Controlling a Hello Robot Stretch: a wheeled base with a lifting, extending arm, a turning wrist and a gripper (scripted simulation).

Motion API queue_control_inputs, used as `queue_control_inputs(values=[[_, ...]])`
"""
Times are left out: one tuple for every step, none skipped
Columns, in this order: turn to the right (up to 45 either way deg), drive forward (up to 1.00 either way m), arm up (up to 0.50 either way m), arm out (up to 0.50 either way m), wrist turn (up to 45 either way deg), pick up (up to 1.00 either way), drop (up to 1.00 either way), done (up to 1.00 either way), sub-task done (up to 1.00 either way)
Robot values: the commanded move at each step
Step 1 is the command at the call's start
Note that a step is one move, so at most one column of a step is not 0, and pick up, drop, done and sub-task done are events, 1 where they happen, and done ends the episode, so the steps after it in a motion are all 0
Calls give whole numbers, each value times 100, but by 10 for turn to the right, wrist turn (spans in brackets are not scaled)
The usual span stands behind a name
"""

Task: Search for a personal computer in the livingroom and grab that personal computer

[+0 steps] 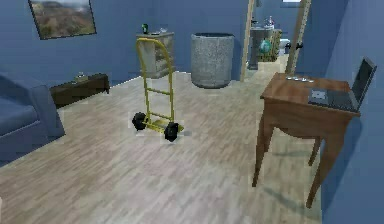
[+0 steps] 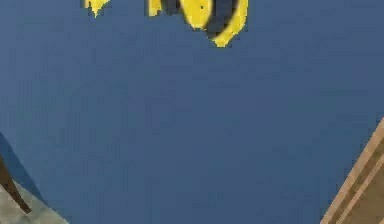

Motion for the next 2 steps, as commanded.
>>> queue_control_inputs(values=[[0,20,0,0,0,0,0,0,0],[240,0,0,0,0,0,0,0,0]])
